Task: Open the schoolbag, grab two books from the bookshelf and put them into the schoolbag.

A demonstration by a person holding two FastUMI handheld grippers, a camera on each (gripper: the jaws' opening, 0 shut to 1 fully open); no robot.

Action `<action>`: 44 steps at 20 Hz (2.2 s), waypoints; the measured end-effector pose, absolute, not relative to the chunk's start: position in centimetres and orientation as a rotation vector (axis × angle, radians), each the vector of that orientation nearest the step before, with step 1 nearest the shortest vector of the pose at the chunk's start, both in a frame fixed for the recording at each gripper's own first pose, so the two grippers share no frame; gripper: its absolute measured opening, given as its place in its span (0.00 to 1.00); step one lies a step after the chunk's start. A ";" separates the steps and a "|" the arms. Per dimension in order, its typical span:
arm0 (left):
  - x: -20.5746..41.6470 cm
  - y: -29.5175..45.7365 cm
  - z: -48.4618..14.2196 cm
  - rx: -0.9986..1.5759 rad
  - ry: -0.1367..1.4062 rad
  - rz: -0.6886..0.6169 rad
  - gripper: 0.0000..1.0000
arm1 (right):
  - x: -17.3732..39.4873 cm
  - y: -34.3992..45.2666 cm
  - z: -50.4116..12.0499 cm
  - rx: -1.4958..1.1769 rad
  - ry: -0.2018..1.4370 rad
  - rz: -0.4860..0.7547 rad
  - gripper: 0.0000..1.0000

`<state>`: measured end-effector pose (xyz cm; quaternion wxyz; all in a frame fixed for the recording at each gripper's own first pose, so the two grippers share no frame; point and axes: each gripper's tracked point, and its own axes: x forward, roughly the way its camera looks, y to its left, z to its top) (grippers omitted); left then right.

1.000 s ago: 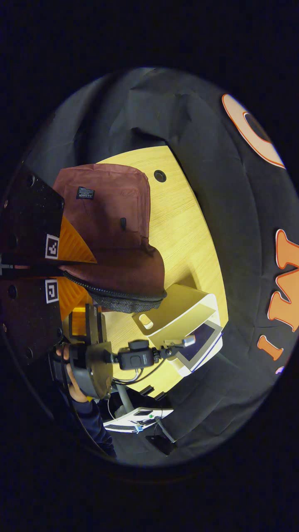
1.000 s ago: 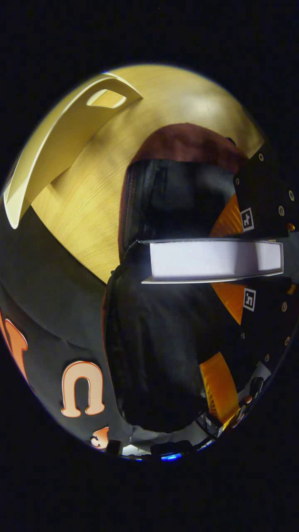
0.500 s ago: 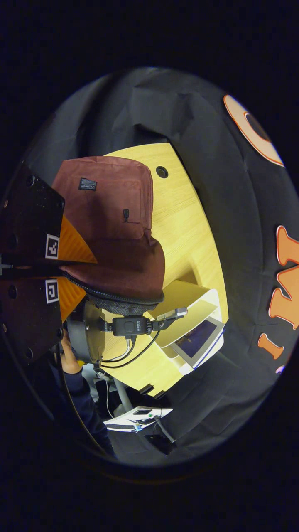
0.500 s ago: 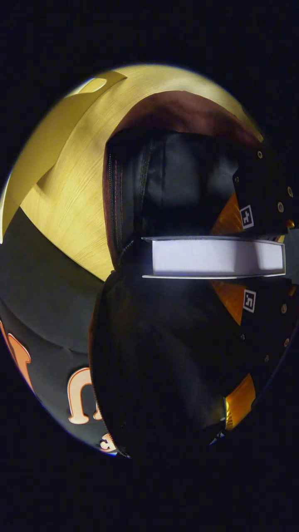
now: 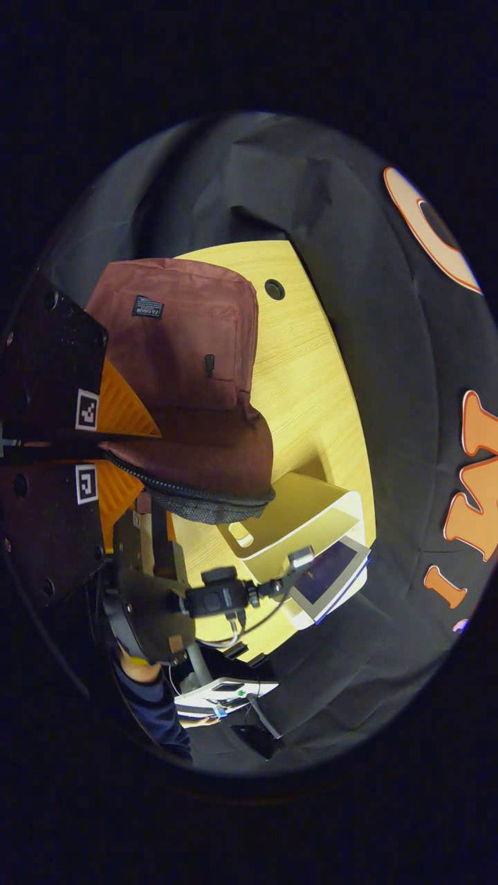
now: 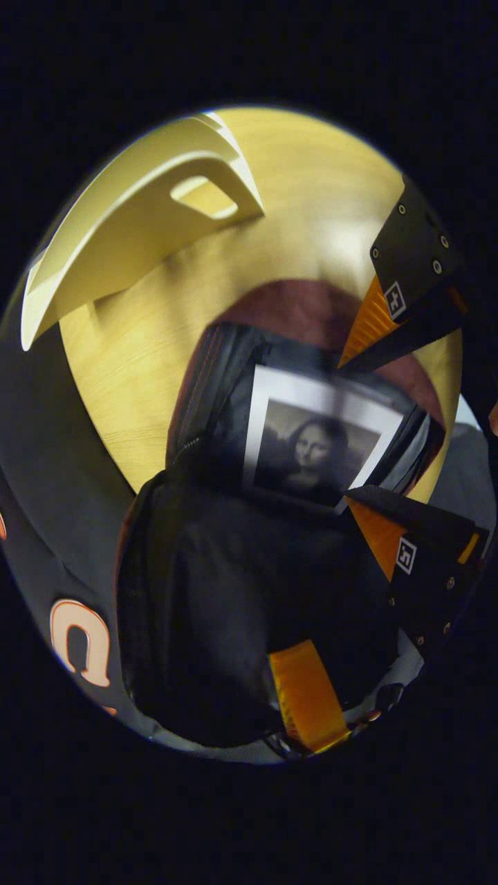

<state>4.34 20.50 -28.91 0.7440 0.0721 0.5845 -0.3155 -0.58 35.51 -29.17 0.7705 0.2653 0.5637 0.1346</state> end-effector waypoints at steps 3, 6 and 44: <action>4.5 20.4 -29.0 0.151 1.279 -0.682 0.04 | -1.3 31.0 -26.4 0.471 1.202 0.289 0.97; 4.3 20.4 -29.1 0.143 1.279 -0.677 0.04 | -1.3 27.6 -22.6 0.417 1.169 0.301 0.97; 5.1 21.9 -33.2 0.050 1.335 -0.712 0.04 | 14.6 5.8 -24.1 0.008 1.444 -0.021 0.72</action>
